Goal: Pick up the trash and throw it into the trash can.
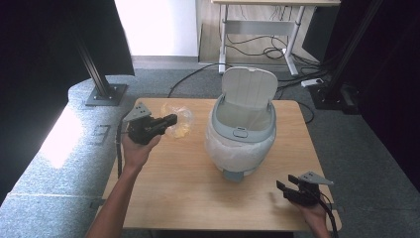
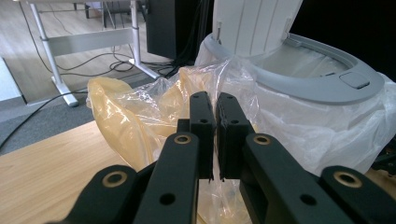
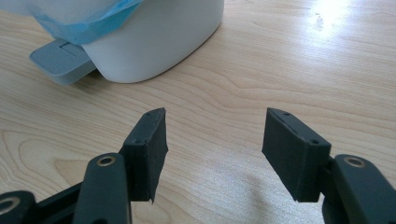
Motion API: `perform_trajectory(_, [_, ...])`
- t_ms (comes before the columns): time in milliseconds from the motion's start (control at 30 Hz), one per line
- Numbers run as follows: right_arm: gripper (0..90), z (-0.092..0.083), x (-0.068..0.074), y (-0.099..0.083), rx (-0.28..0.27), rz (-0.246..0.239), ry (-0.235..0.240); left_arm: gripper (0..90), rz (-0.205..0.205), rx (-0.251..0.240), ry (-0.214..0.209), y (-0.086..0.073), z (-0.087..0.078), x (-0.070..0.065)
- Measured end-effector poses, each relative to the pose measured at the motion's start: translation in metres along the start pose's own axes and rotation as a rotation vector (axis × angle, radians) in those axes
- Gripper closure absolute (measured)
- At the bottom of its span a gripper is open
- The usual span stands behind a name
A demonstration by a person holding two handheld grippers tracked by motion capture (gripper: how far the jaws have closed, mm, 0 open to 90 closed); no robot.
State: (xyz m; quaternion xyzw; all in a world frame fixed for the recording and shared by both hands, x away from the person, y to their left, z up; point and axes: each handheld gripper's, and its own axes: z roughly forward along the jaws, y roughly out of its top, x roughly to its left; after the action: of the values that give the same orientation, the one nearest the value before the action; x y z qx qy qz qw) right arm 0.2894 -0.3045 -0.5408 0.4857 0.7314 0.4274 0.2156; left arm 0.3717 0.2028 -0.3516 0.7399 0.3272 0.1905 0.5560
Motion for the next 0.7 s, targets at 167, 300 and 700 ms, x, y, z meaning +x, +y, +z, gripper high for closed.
perform_trajectory(167, [39.6,0.000,0.000,0.000,0.001,0.001,-0.001,86.0,0.007,-0.005,-0.008,0.004,0.002,-0.004])
perform_trajectory(300, [39.6,0.000,-0.001,-0.001,0.003,0.002,-0.003,86.0,0.016,-0.004,-0.011,0.008,0.002,-0.006])
perform_trajectory(700, [39.6,0.001,0.000,-0.001,0.003,0.001,-0.005,86.0,0.035,-0.023,-0.041,0.027,0.006,-0.016])
